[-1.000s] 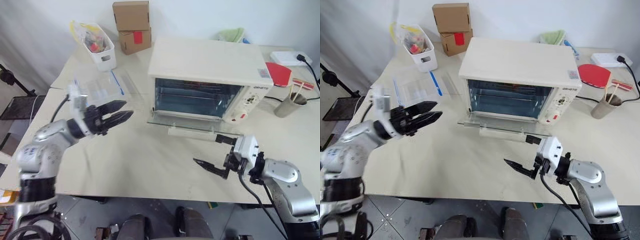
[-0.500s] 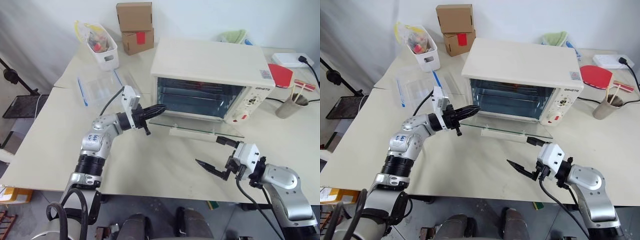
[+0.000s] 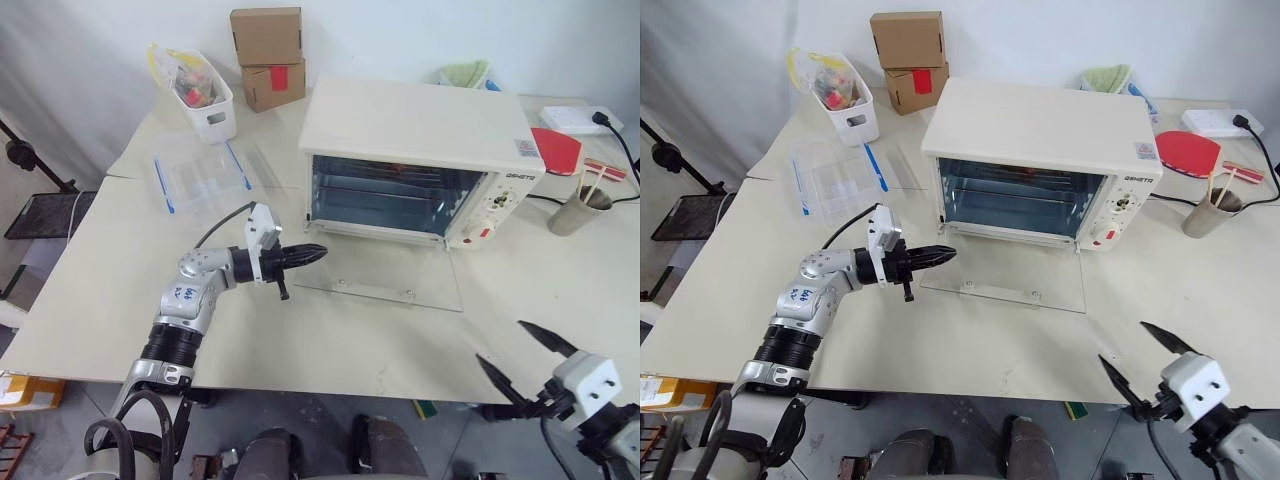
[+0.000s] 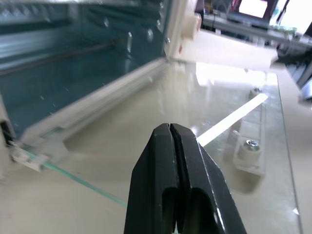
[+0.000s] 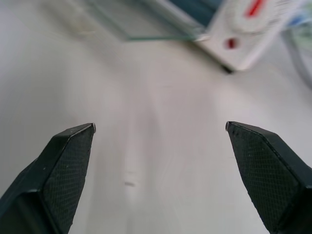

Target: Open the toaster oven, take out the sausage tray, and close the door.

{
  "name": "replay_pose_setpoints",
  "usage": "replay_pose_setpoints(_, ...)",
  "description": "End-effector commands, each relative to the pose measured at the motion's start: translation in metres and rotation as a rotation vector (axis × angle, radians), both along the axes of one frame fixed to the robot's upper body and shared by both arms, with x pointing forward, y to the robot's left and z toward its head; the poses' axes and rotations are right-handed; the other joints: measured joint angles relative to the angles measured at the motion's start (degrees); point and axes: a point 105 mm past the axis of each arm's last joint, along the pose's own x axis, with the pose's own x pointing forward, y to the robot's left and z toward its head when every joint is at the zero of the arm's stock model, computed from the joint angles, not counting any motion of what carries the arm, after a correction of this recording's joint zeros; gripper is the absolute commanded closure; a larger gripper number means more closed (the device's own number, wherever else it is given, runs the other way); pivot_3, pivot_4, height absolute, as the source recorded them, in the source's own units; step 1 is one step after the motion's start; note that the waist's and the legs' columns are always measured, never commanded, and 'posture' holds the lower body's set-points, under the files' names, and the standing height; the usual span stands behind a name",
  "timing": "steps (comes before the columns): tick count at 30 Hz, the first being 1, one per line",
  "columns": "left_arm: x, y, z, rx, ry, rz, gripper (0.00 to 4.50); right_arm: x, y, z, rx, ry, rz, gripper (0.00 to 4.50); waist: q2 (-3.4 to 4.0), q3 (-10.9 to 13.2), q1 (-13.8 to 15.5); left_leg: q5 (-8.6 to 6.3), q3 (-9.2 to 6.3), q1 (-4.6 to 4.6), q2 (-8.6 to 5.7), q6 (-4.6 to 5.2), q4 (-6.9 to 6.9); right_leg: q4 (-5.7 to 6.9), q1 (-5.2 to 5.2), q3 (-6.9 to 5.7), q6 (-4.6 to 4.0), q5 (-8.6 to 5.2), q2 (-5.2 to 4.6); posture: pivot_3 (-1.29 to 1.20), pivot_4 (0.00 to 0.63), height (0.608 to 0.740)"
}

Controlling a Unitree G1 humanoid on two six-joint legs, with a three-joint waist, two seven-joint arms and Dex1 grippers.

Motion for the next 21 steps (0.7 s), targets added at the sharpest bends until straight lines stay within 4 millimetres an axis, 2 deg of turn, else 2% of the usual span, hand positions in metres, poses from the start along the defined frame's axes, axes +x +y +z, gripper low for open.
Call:
replay_pose_setpoints(1,-0.003,0.000,-0.003,0.010,-0.034,0.018,4.49,0.012,0.011,0.038,-0.020,-0.116,0.060,0.00,0.00,0.00,-0.18,0.00,0.00,0.02,0.01,0.00,0.00,0.01,0.00,0.02,-0.01,0.00,-0.01,0.00,0.150,0.740)
replay_pose_setpoints(4,-0.005,0.002,-0.014,0.028,-0.046,0.052,4.49,0.026,0.046,0.047,-0.051,-0.117,0.201,0.00,0.01,-0.01,-0.25,-0.01,-0.04,0.02,0.05,-0.02,-0.03,0.03,-0.01,0.02,-0.05,-0.03,-0.01,0.00,0.150,0.740)
replay_pose_setpoints(10,-0.013,0.009,-0.018,0.005,-0.052,0.116,4.49,0.066,0.104,0.067,-0.125,-0.244,0.282,0.00,0.02,-0.03,-0.63,-0.01,-0.04,0.01,0.05,-0.02,0.01,0.06,-0.02,-0.01,-0.06,-0.03,-0.02,0.00,0.150,0.740)
replay_pose_setpoints(11,-0.014,0.013,-0.015,-0.016,-0.058,0.138,4.10,0.074,0.115,0.069,-0.144,-0.268,0.285,0.00,0.02,-0.03,-0.67,-0.01,-0.05,0.01,0.05,-0.02,0.03,0.07,-0.01,-0.02,-0.06,-0.03,-0.02,0.00,0.150,0.740)
replay_pose_setpoints(13,-0.016,0.022,-0.006,-0.062,-0.073,0.182,3.68,0.091,0.130,0.073,-0.185,-0.297,0.251,0.00,0.02,-0.03,-0.92,-0.01,-0.03,0.02,0.05,-0.03,0.04,0.10,-0.03,0.00,-0.06,-0.03,-0.02,0.00,0.150,0.740)
replay_pose_setpoints(15,-0.020,0.031,0.003,-0.093,-0.103,0.209,3.03,0.105,0.142,0.074,-0.232,-0.317,0.217,0.00,0.02,-0.03,-0.92,0.00,-0.04,-0.06,0.06,-0.03,0.08,0.35,-0.13,0.00,-0.08,-0.04,-0.02,0.00,0.150,0.740)
replay_pose_setpoints(18,-0.026,0.048,0.014,-0.131,-0.136,0.272,2.05,0.120,0.162,0.075,-0.259,-0.354,0.242,0.00,0.01,-0.03,-0.81,0.00,-0.09,-0.15,0.06,-0.03,0.08,0.40,-0.20,-0.08,-0.11,-0.05,-0.02,0.00,0.150,0.740)
replay_pose_setpoints(21,-0.035,0.068,0.021,-0.155,-0.159,0.341,1.14,0.143,0.173,0.079,-0.360,-0.423,0.204,0.00,0.01,-0.02,-1.18,-0.02,-0.08,-0.20,0.02,-0.01,0.10,0.35,-0.21,-0.09,-0.10,-0.05,-0.06,0.00,0.150,0.740)
